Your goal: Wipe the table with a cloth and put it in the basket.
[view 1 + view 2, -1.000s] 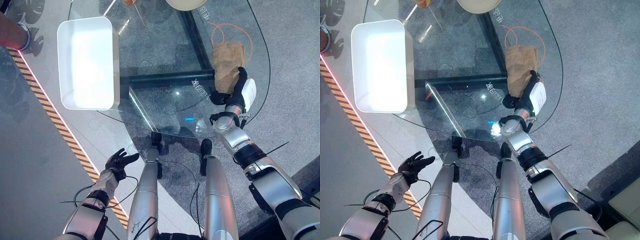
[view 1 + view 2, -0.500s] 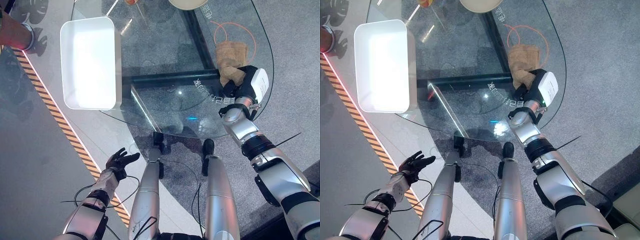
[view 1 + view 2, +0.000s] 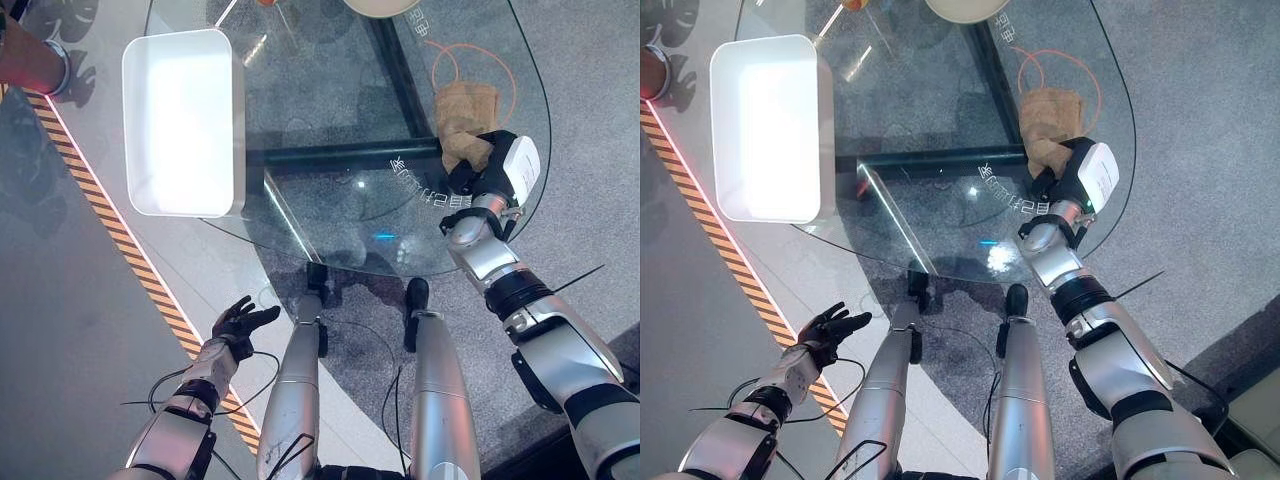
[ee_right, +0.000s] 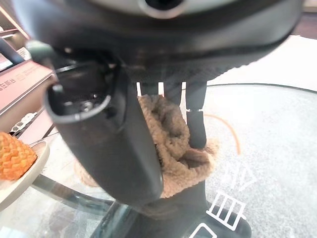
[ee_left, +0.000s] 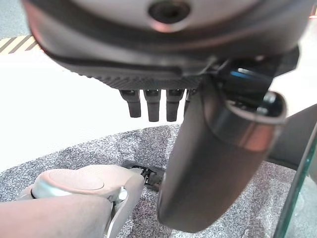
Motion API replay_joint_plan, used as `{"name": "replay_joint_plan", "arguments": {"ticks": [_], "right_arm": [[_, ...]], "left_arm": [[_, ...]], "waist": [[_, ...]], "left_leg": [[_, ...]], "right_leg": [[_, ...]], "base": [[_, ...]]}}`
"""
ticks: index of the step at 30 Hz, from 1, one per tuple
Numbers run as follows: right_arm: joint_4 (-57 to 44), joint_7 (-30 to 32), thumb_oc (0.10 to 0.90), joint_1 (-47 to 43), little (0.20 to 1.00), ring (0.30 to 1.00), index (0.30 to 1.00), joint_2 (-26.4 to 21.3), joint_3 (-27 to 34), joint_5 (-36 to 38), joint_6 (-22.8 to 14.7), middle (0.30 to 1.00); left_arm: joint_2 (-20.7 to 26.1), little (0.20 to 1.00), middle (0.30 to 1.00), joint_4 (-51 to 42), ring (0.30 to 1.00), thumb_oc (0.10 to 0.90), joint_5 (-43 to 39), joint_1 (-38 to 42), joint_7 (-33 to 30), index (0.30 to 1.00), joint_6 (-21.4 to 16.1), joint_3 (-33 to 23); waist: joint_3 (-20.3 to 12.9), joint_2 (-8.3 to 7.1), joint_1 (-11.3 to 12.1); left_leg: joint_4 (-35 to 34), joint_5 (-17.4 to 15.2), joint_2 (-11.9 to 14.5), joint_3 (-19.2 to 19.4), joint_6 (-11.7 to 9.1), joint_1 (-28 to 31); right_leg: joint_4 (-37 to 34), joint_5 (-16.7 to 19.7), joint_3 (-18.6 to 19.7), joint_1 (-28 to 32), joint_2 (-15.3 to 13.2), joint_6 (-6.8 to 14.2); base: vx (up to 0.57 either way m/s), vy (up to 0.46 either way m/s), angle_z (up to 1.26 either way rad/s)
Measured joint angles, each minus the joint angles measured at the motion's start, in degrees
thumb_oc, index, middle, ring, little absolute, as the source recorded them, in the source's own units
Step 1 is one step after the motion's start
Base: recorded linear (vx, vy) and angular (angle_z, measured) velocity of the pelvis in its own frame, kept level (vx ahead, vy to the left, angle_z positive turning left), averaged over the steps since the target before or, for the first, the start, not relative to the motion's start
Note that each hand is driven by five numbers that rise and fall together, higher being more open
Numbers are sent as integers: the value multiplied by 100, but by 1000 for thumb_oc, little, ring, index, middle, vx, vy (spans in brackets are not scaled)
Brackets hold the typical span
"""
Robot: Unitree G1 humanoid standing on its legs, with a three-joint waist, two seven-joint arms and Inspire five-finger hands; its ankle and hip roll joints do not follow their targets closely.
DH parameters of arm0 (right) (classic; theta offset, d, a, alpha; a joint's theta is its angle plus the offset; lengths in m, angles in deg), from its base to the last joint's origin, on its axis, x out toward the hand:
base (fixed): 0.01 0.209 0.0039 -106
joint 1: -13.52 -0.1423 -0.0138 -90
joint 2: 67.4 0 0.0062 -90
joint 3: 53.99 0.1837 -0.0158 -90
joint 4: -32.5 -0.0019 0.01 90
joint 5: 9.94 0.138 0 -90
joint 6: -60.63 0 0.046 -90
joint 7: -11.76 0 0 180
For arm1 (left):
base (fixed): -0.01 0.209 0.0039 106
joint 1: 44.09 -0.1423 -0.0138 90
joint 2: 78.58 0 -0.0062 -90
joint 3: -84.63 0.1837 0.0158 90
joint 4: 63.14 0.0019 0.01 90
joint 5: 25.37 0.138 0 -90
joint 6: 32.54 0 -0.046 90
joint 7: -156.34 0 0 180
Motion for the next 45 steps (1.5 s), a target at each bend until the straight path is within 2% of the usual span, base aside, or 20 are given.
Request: {"name": "replay_joint_plan", "arguments": {"ticks": [7, 14, 21, 26, 30, 35, 38, 45], "right_arm": [[-2, -22, 100, -4, 200, 300, 300, -14, -14, -162, 28, 300], [-13, -434, 100, -50, 200, 300, 300, -70, -171, -913, 64, 300], [-92, -1155, 100, -343, 200, 300, 300, -60, -686, -1522, 114, 300], [-505, -1821, 100, -356, 200, 300, 300, 76, -1165, -1877, 101, 300], [-578, -2388, 100, -359, 200, 300, 300, 343, -1431, -2087, -49, 300], [-756, -2930, 100, -357, 200, 300, 300, 468, -1852, -2420, -240, 300], [-782, -3140, 100, -347, 200, 300, 300, 471, -2037, -2593, -347, 300], [-783, -3297, 100, -345, 200, 300, 300, 467, -2054, -2622, -355, 300]], "left_arm": [[0, 900, 900, -84, 900, 800, 0, 3, 1, 900, 35, 15], [-2, 900, 900, -174, 900, 800, 0, 2, 0, 900, 37, 176], [-17, 900, 900, -190, 900, 800, 0, 1, -5, 900, 36, 176], [-53, 900, 900, -295, 900, 800, 0, 0, -5, 900, 31, 177], [-95, 900, 900, -359, 900, 800, 0, -21, -9, 900, 54, 192], [-141, 900, 900, -367, 900, 800, 1, -10, -11, 900, 73, 192], [-153, 900, 900, -402, 900, 800, 2, -10, -10, 900, 74, 197], [-155, 900, 900, -403, 900, 800, 2, -2, -8, 900, 74, 197]], "waist": [[2, 4, 15], [-6, 29, 36], [-16, 47, 86], [-31, 69, 282], [-31, 70, 416], [-31, 70, 470], [-31, 70, 513], [-31, 69, 511]], "left_leg": [[0, 3, 1, -41, -5, -36], [-23, 4, 0, -77, -8, -47], [-40, 53, -1, -88, -21, -48], [-109, 129, -21, -151, -108, -44], [-126, 126, -29, -239, -105, -50], [-151, 107, -39, -271, -129, -60], [-158, 125, -40, -309, -108, -76], [-156, 159, -50, -323, -157, -86]], "right_leg": [[-3, -1, -35, -16, 0, -5], [-1, -4, -53, -38, 5, -12], [40, -21, -56, -65, 4, -31], [192, -127, -138, -118, -47, -83], [276, -203, -221, -116, -63, -126], [313, -241, -284, -117, -100, -139], [313, -255, -328, -116, -106, -150], [320, -273, -342, -116, -119, -141]], "base": [[-1, 2, 1], [-1, 5, 0], [6, 23, 0], [8, 27, 10], [5, 8, 12], [2, -4, 7], [0, -6, 5], [0, 0, 1]]}}
